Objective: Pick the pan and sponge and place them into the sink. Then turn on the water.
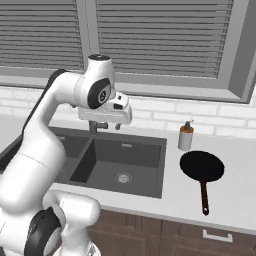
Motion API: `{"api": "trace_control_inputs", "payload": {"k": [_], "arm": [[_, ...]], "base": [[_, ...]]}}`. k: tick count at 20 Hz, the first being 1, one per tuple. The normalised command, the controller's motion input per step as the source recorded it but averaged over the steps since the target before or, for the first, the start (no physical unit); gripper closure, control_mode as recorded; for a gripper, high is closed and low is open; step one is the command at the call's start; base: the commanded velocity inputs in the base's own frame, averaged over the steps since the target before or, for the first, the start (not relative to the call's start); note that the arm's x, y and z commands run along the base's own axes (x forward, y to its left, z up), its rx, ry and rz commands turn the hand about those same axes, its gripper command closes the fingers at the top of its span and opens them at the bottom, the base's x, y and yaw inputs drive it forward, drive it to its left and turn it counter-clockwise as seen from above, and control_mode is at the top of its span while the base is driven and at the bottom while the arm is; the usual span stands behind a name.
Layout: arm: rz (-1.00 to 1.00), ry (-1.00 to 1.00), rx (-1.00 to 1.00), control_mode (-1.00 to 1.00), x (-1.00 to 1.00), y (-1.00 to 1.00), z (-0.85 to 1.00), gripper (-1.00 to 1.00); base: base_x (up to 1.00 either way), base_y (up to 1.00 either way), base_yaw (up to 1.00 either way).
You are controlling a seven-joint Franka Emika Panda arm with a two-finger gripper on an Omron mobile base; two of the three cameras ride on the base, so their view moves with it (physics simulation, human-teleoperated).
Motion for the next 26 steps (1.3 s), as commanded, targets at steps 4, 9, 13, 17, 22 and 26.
{"api": "trace_control_inputs", "payload": {"k": [4, 9, 13, 17, 22, 26], "arm": [[-0.02, 0.26, 0.0, -1.0, -0.15, -1.0, 0.0, -1.0], [-0.02, 0.29, 0.01, -1.0, -0.19, -1.0, -0.05, -1.0], [-0.05, 0.33, 0.01, -1.0, -0.23, -1.0, -0.07, -1.0], [-0.09, 0.36, 0.0, -1.0, -0.18, -0.87, -0.08, -1.0], [-0.02, 0.34, 0.0, -1.0, -0.16, -0.95, -0.35, -1.0], [0.03, 0.07, 0.04, -1.0, 0.03, -0.59, -0.82, -1.0]], "base": [[0.0, 0.0, 0.0], [0.0, 0.0, 0.0], [0.0, 0.0, 0.0], [0.0, 0.0, 0.0], [0.0, 0.0, 0.0], [0.0, 0.0, 0.0]]}}
